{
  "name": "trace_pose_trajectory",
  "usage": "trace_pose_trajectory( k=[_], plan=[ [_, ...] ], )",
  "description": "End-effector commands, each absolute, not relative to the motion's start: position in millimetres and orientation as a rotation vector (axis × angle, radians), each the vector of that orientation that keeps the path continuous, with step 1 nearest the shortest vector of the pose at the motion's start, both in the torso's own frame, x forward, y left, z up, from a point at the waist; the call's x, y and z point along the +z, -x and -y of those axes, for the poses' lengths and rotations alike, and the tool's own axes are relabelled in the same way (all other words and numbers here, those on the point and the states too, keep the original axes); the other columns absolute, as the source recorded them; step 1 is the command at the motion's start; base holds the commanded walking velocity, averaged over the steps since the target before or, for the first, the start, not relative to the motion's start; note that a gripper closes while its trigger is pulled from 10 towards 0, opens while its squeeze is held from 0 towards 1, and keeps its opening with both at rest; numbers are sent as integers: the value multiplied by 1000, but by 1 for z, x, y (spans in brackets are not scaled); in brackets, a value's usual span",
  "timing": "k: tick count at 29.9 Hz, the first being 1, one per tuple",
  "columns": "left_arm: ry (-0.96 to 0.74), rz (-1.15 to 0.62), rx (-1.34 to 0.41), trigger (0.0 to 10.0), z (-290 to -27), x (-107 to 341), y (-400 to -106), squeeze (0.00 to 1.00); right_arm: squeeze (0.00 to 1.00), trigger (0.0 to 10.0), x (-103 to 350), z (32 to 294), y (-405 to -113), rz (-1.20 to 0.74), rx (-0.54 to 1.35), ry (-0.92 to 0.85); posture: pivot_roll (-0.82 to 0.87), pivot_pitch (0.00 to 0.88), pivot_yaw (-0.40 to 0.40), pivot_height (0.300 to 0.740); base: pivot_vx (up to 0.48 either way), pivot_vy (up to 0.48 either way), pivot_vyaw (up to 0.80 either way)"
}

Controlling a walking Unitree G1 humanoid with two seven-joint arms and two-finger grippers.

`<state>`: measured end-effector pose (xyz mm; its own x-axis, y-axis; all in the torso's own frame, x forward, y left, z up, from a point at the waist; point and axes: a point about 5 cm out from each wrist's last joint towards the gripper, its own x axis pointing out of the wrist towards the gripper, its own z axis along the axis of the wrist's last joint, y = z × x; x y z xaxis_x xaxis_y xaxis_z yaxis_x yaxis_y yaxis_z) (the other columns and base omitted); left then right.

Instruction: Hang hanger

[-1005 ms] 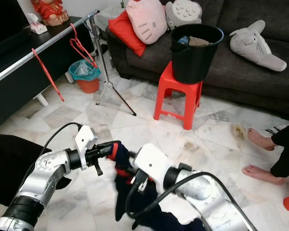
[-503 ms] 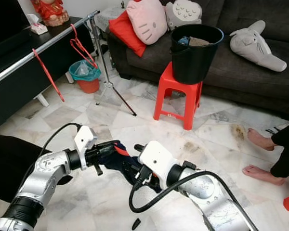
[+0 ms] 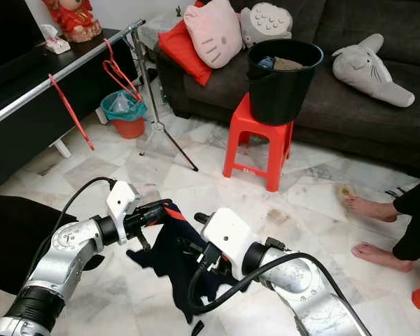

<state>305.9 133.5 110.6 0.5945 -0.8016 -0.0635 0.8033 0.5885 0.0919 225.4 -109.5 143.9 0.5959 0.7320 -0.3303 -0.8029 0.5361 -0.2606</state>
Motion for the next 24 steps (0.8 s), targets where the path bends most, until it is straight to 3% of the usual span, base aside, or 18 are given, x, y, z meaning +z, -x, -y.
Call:
trace_pose_trajectory(
  k=[1, 24],
  plan=[
    [-129, 6, -928, 10000, -135, 114, -308, 0, 0, 10000, 144, 109, -226, -184, 922, 398, -70, 38, 77, 740, 0, 0, 0],
    [-77, -56, -891, 10000, -133, 98, -303, 0, 0, 10000, 150, 106, -231, -158, 918, 395, -72, 77, 76, 740, 0, 0, 0]
  ],
)
